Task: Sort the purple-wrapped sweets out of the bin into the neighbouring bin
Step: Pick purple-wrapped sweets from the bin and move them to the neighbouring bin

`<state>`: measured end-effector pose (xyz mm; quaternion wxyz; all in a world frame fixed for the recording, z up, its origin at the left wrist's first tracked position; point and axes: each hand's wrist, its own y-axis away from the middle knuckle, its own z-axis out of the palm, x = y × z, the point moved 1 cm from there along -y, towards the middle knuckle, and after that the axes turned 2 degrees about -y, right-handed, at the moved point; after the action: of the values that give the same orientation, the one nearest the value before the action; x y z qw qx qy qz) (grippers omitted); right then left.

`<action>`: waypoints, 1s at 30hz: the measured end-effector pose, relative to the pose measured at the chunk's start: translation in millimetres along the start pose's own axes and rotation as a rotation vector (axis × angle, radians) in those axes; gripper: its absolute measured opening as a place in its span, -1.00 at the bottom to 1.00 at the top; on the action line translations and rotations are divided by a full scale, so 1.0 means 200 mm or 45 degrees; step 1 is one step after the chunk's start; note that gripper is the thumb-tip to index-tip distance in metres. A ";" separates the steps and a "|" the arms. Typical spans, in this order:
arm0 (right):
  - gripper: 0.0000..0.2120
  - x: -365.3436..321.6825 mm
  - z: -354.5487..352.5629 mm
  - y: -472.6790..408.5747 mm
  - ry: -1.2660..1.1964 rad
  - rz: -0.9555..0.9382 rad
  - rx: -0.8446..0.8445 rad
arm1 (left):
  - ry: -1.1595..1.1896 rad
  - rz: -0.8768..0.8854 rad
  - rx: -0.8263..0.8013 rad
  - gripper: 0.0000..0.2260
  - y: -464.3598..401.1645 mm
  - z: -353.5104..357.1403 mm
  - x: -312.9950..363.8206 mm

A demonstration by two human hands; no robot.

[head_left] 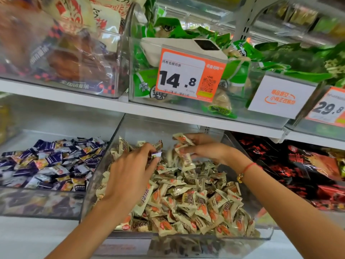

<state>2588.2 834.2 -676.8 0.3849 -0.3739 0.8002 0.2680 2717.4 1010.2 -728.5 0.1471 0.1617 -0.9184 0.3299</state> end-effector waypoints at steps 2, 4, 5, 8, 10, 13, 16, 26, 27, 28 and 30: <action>-0.61 -0.04 0.06 -0.02 -0.121 -0.060 -0.062 | 0.010 -0.026 0.016 -0.78 0.00 -0.01 0.00; -0.62 -0.07 0.07 -0.04 -0.140 -0.097 -0.095 | 0.020 -0.050 0.017 -0.78 -0.01 -0.01 0.00; -0.63 -0.07 0.06 -0.04 -0.131 -0.096 -0.099 | 0.018 -0.053 0.016 -0.78 -0.01 0.00 0.00; -0.66 0.00 -0.02 -0.05 0.020 -0.029 -0.003 | -0.007 -0.037 0.008 -0.76 -0.01 0.00 -0.01; -0.70 0.08 -0.04 -0.07 0.237 0.048 0.039 | -0.028 -0.041 -0.017 -0.74 -0.01 0.00 -0.01; -0.75 0.21 0.02 -0.15 0.849 0.207 0.017 | -0.031 -0.051 -0.023 -0.73 -0.01 0.00 -0.01; -0.72 0.28 0.12 -0.21 1.097 0.342 0.057 | 0.042 -0.079 -0.030 -0.75 0.00 0.00 0.00; -0.84 0.15 0.01 0.02 0.578 0.145 0.086 | 0.197 -0.096 -0.063 -0.68 -0.02 -0.02 -0.01; -0.90 0.12 0.02 0.10 0.379 0.072 0.118 | 0.221 -0.098 -0.075 -0.69 -0.03 -0.01 -0.01; -0.92 0.08 0.03 0.17 0.233 -0.034 0.138 | 0.238 -0.097 -0.086 -0.70 -0.03 -0.01 -0.01; -0.90 -0.02 0.11 0.28 0.178 -0.267 0.194 | 0.357 -0.103 -0.096 -0.73 -0.04 -0.04 0.01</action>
<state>2554.2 883.4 -677.4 0.3812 -0.4429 0.7997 0.1381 2720.2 1008.2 -717.7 0.2930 0.1454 -0.8933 0.3081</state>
